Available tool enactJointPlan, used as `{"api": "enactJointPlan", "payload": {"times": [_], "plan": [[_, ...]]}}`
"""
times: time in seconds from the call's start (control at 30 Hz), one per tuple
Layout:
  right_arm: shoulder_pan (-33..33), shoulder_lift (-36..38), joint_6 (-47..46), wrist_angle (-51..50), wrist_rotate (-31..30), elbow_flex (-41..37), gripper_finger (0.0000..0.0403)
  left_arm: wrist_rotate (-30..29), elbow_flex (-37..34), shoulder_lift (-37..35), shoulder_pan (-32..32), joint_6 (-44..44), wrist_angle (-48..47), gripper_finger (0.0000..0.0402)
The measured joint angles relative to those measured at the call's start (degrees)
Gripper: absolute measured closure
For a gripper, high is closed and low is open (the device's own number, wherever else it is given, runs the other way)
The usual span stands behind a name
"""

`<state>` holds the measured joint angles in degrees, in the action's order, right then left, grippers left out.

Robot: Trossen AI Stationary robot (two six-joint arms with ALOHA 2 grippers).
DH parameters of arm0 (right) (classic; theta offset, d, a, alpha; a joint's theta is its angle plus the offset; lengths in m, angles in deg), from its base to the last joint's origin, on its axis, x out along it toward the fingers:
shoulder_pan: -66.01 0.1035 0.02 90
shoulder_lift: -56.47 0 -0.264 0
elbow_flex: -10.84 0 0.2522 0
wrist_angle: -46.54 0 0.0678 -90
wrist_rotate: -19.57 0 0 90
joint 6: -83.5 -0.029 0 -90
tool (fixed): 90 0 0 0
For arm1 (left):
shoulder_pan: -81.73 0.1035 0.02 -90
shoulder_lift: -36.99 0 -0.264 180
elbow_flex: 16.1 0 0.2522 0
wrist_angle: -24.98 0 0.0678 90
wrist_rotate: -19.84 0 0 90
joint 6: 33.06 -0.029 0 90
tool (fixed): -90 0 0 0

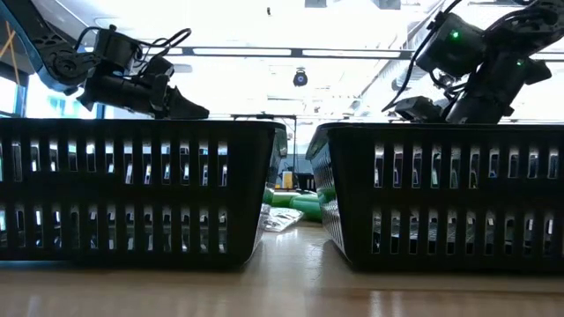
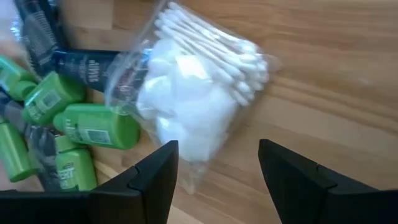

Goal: Pick & Place Travel size toiletries
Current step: Put the cotton pack into the top left black bin

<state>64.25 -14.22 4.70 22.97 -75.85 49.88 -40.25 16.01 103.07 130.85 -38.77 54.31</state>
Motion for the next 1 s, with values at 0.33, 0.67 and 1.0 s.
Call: {"api": "enactJointPlan", "payload": {"times": [0.33, 0.67, 1.0], "plan": [[0.00, -0.01, -0.28, 1.07, -0.64, 0.00, 0.0188, 0.02, 0.00, 0.00, 0.00, -0.04, 0.01, 0.0277], [0.00, -0.01, -3.91, 1.03, -3.66, 0.00, 0.0188, 0.02, 0.00, 0.00, 0.00, -0.13, -0.26, 0.0277], [0.00, -5.94, -4.73, 6.38, -3.88, -0.07, 0.0188, -0.76, 0.00, 0.00, 0.00, -0.44, -0.81, 0.0277]]}}
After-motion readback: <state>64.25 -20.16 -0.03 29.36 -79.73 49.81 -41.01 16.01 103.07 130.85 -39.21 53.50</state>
